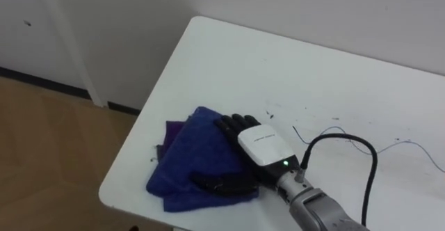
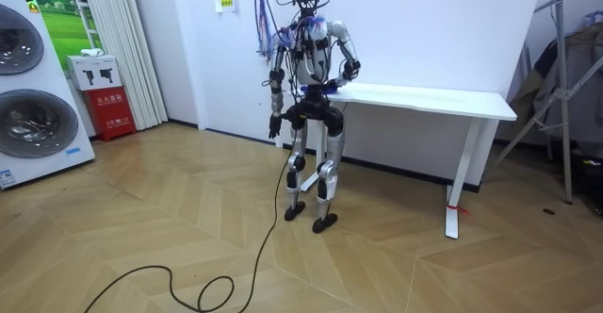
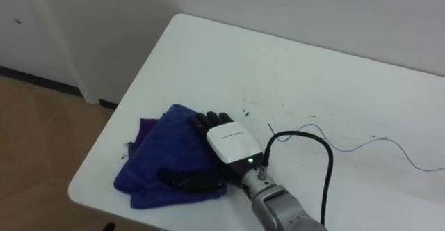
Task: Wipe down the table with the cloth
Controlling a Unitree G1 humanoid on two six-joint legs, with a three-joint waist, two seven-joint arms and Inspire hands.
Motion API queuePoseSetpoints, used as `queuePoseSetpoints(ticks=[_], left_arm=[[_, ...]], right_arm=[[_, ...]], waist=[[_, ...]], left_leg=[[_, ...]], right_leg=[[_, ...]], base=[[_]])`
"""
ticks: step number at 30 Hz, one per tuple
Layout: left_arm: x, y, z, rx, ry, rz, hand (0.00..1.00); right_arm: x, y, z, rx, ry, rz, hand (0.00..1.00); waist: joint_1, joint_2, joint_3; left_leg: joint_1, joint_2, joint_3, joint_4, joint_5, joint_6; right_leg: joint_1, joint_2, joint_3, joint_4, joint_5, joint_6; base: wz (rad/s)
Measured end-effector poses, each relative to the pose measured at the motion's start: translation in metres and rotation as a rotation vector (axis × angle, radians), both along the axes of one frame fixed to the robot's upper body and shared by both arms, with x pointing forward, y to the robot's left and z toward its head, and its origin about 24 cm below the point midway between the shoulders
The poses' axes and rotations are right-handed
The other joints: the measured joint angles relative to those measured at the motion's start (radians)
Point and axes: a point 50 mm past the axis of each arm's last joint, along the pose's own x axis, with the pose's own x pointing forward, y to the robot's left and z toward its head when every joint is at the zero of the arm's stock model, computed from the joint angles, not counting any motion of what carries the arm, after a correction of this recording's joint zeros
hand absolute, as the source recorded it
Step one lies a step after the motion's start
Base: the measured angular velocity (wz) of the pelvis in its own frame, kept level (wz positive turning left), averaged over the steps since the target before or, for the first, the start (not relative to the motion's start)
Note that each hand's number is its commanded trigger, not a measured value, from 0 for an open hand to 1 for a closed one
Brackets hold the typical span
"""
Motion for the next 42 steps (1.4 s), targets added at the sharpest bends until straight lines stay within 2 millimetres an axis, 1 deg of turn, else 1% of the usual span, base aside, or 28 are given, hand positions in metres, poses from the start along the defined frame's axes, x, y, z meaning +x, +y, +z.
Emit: queuePoseSetpoints(ticks=[2,3,4,5,8,10,11,12,13,18,22,27,32,38,42], left_arm=[[0.003,-0.001,0.001,-0.005,-0.011,-0.003,0.0],[0.005,-0.002,0.001,-0.01,-0.018,-0.004,0.0],[0.006,-0.003,0.001,-0.017,-0.021,-0.005,0.0],[0.006,-0.003,0.001,-0.02,-0.021,-0.004,0.0],[0.005,-0.003,0.001,-0.02,-0.021,0.005,0.0],[0.005,-0.003,0.001,-0.019,-0.02,0.006,0.0],[0.004,-0.003,0.001,-0.018,-0.02,0.006,0.0],[0.003,-0.002,0.001,-0.017,-0.017,0.008,0.0],[0.002,-0.002,0.001,-0.017,-0.015,0.009,0.0],[0.001,-0.002,0.0,-0.015,-0.013,0.011,0.0],[0.0,-0.001,0.0,0.003,-0.012,0.012,0.0],[0.0,0.0,0.0,0.024,0.008,-0.019,0.0],[-0.001,0.0,0.0,0.022,0.009,0.0,0.0],[-0.001,0.001,0.001,0.025,0.013,0.015,0.0],[-0.004,0.002,0.0,0.027,0.021,0.018,0.0]], right_arm=[[0.001,-0.001,-0.002,-0.004,0.004,-0.011,0.0],[0.002,-0.001,-0.003,0.001,0.01,-0.022,0.5],[0.002,-0.001,-0.004,0.002,0.011,-0.029,0.73],[0.003,-0.001,-0.003,0.002,0.008,-0.031,1.0],[0.003,0.0,-0.002,-0.001,-0.016,-0.037,1.0],[0.005,-0.002,0.001,0.02,-0.049,-0.061,1.0],[0.007,-0.001,0.002,0.028,-0.061,-0.068,1.0],[0.009,-0.001,0.004,0.041,-0.079,-0.08,1.0],[0.009,-0.002,0.005,0.051,-0.098,-0.089,1.0],[0.007,-0.003,0.006,0.1,-0.123,-0.102,1.0],[0.004,-0.001,0.004,0.163,-0.092,-0.122,1.0],[0.006,-0.008,0.002,0.16,-0.081,-0.155,1.0],[0.007,-0.012,0.002,0.157,-0.082,-0.174,1.0],[0.007,-0.012,0.002,0.161,-0.08,-0.17,1.0],[0.008,-0.011,0.003,0.176,-0.066,-0.169,1.0]], waist=[[-0.001,0.0,0.0],[-0.001,0.0,-0.0002],[-0.001,0.0,-0.0003],[-0.001,-0.001,-0.0005],[-0.001,-0.003,-0.0023],[-0.001,-0.004,-0.0034],[-0.001,-0.004,-0.0044],[-0.001,-0.005,-0.0082],[-0.001,-0.006,-0.0091],[-0.001,-0.006,-0.0092],[-0.001,-0.004,-0.0077],[-0.004,-0.005,-0.0069],[-0.003,-0.003,-0.0068],[-0.012,0.0,-0.0073],[-0.022,0.007,-0.007]], left_leg=[[-0.005,-0.003,0.001,0.006,0.0,0.001],[-0.005,-0.004,0.001,0.006,0.001,0.001],[-0.005,-0.006,0.001,0.005,0.001,0.002],[-0.005,-0.006,0.001,0.004,0.001,0.003],[-0.006,-0.007,-0.001,-0.001,0.002,0.004],[-0.007,-0.008,-0.002,-0.001,0.002,0.005],[-0.007,-0.008,-0.002,-0.001,0.002,0.005],[-0.006,-0.008,-0.002,0.004,0.003,0.005],[-0.005,-0.008,-0.002,0.011,0.003,0.005],[0.002,-0.01,-0.001,0.015,0.003,0.006],[0.014,-0.01,0.001,0.014,0.003,0.006],[0.013,-0.011,-0.001,0.006,0.003,0.006],[0.013,-0.011,0.0,0.008,0.003,0.006],[0.013,-0.011,-0.001,0.013,0.003,0.006],[0.013,-0.011,-0.002,0.013,0.004,0.007]], right_leg=[[0.0,-0.002,-0.001,0.0,0.0,0.0],[0.001,-0.001,-0.002,0.001,-0.001,0.001],[0.001,0.0,-0.003,0.002,0.0,0.001],[0.001,0.0,-0.003,0.003,0.0,0.001],[0.001,-0.001,-0.005,0.004,0.0,0.002],[0.003,-0.002,-0.024,0.004,0.0,0.002],[0.003,-0.002,-0.024,0.004,0.0,0.002],[0.004,-0.002,-0.024,0.003,0.0,0.002],[0.008,-0.002,-0.024,0.003,0.0,0.002],[0.018,-0.005,-0.024,0.002,0.0,0.002],[0.029,-0.006,-0.024,0.002,0.0,0.002],[0.031,-0.006,-0.026,0.002,0.001,0.003],[0.032,-0.005,-0.027,0.002,0.001,0.003],[0.032,-0.005,-0.027,0.002,0.001,0.003],[0.032,-0.006,-0.025,0.002,0.001,0.003]], base=[[0.04],[0.03],[0.03],[0.0],[0.0],[0.04],[0.03],[0.05],[0.07],[0.05],[0.0],[0.03],[0.0],[0.0],[0.0]])
